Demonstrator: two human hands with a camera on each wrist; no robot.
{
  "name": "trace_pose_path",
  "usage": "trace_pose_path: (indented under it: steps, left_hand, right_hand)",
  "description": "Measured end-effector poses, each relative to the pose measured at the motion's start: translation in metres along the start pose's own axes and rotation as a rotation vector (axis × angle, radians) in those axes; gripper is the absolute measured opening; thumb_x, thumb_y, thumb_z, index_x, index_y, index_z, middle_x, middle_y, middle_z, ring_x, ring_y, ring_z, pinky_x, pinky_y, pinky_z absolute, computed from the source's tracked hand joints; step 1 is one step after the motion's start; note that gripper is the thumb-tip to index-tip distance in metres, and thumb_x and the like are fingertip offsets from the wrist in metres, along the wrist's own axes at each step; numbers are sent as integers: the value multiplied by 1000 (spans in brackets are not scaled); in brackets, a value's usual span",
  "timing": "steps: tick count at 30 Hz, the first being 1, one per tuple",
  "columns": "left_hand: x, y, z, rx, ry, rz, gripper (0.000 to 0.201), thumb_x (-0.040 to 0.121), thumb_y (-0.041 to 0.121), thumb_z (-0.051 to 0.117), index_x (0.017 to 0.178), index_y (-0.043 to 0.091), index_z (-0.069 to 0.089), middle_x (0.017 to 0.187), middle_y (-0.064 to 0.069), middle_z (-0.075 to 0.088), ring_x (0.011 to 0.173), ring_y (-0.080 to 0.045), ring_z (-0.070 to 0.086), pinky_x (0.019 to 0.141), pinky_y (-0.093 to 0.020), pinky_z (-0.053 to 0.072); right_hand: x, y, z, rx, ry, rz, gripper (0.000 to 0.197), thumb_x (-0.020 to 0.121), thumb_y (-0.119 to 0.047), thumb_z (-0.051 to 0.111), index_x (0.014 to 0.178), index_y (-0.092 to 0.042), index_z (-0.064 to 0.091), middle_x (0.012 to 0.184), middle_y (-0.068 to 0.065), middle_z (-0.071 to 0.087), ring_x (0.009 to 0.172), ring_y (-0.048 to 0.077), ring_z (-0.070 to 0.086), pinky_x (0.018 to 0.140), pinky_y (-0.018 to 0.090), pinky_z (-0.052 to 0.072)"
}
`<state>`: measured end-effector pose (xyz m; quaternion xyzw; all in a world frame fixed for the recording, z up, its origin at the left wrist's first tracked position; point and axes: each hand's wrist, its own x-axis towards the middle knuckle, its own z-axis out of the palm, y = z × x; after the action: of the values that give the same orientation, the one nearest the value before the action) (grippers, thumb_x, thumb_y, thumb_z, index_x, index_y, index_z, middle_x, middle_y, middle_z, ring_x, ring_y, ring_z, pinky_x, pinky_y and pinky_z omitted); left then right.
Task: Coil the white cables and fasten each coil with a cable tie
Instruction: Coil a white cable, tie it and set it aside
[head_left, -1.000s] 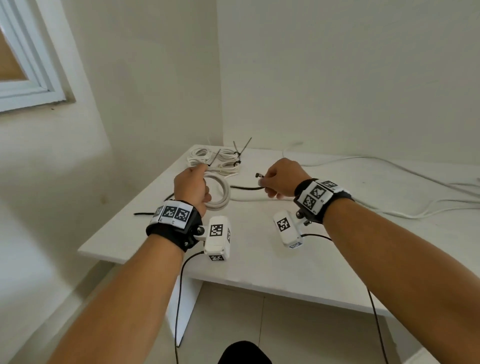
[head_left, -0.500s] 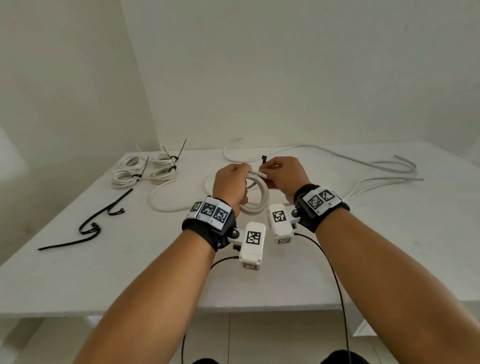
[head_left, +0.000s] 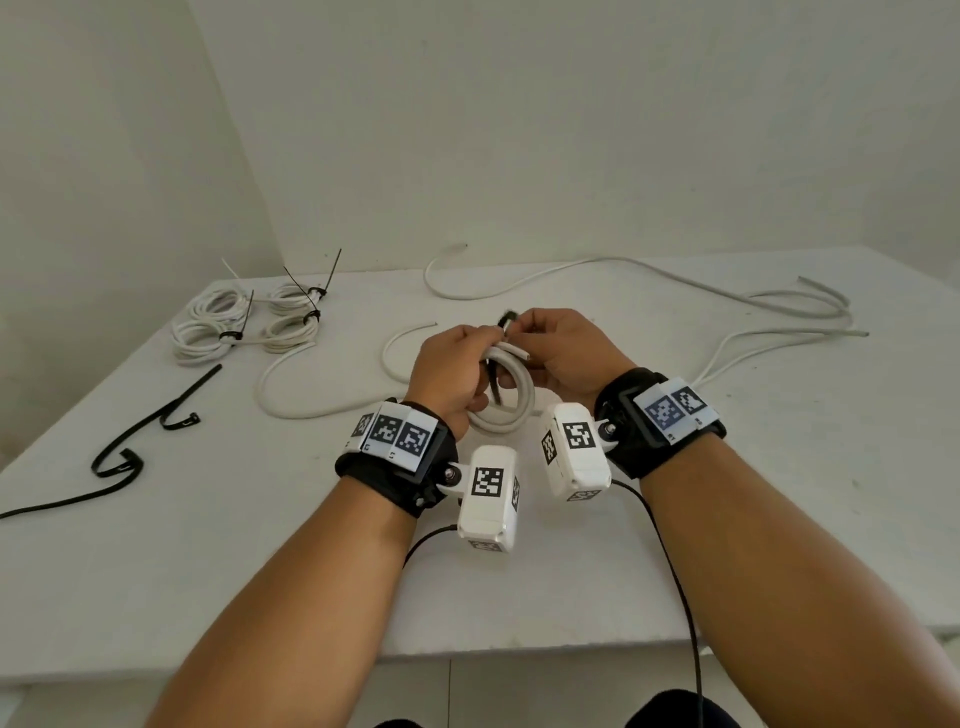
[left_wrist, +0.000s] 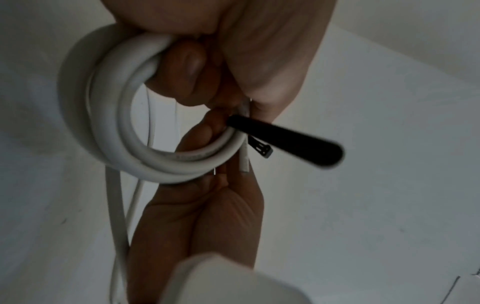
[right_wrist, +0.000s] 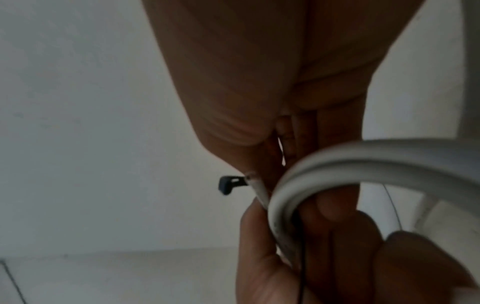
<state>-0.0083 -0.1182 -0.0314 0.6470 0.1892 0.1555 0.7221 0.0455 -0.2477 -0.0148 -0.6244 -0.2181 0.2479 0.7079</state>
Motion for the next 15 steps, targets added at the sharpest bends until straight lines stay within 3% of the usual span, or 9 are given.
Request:
trace_pose_path:
  steps: [2, 5, 7, 11, 15]
  left_hand:
    - [3, 3, -7, -9, 90, 32, 15, 88, 20, 63, 79, 9, 60, 55, -6, 46, 43, -17, 37, 41, -22, 25]
    - [9, 6, -22, -38, 227, 53, 16, 87, 18, 62, 74, 9, 57, 56, -6, 40, 44, -18, 33, 39, -20, 27]
    - [10, 6, -30, -71, 283, 48, 14, 86, 17, 62, 76, 8, 59, 60, -7, 42, 50, -20, 35, 38, -20, 28]
    - [8, 3, -29, -62, 294, 42, 12, 86, 18, 61, 80, 8, 62, 69, -10, 51, 57, -23, 43, 41, -23, 34]
    - [6, -3, -23, -58, 289, 58, 16, 84, 18, 63, 70, 13, 58, 71, -12, 55, 63, -25, 49, 51, -31, 42]
  right_hand:
    - [1, -1, 1, -59, 3, -77, 7, 93, 1, 58, 93, -4, 62, 85, 13, 71, 75, 24, 69, 74, 34, 60]
    - [-3, -4, 0, -592, 65, -308, 19, 86, -7, 69, 98, -22, 68, 100, -7, 71, 95, 9, 64, 82, 22, 49]
    - [-9, -5, 5, -837, 2, -378, 27, 81, -18, 77, 101, -34, 67, 106, -11, 66, 102, 4, 57, 81, 16, 42]
    - [-12, 0, 17, -916, -151, -429, 34, 72, -31, 87, 102, -37, 71, 102, -7, 63, 98, 7, 52, 88, 18, 40]
    - [-13, 1, 17, -823, -144, -499, 19, 76, -21, 85, 93, -26, 79, 87, -5, 66, 86, 10, 59, 82, 25, 47]
